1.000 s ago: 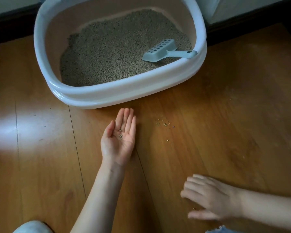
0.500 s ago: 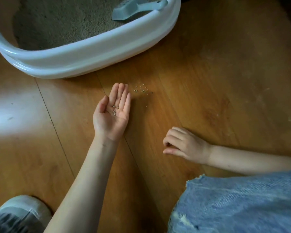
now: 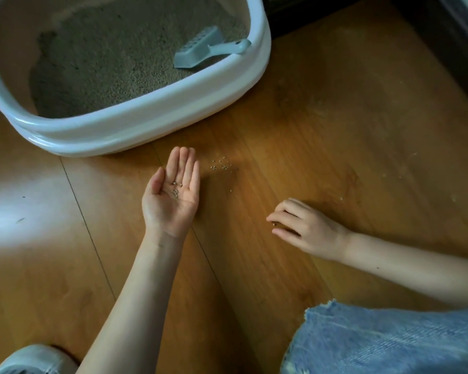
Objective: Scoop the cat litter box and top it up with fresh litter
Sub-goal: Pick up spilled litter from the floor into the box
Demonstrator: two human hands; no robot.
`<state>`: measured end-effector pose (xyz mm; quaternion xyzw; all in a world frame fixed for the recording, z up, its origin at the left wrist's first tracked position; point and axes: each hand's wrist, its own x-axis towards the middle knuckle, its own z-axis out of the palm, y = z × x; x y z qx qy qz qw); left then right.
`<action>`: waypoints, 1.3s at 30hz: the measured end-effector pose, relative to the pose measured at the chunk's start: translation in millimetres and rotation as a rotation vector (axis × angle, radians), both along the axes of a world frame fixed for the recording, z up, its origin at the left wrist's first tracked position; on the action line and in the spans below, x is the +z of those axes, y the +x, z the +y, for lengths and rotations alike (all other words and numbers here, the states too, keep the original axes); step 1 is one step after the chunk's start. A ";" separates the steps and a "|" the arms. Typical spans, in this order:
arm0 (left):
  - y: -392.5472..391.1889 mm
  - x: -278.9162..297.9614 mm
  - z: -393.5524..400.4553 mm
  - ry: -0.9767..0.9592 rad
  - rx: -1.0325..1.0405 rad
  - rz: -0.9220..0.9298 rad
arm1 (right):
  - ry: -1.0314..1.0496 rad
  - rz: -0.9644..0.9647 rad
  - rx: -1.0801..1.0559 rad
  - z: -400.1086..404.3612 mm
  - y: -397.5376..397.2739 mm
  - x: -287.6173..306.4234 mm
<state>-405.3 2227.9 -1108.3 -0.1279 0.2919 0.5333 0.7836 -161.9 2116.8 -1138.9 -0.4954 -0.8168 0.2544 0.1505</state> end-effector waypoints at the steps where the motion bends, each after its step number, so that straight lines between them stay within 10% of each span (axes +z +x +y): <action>1: -0.3 0.1 0.1 -0.003 0.003 0.002 | 0.014 0.011 -0.001 0.4 -0.1 0.0; 18: -10.6 -0.1 -4.7 -0.064 0.062 0.033 | 0.147 0.066 -0.048 99.7 -46.8 17.3; 31: -9.0 -7.9 -6.6 -0.107 0.046 0.028 | 0.336 -0.091 0.305 98.8 -43.5 -10.2; 39: 1.2 -10.5 -6.2 -0.083 -0.014 0.049 | 0.273 0.061 0.056 99.5 -70.1 22.6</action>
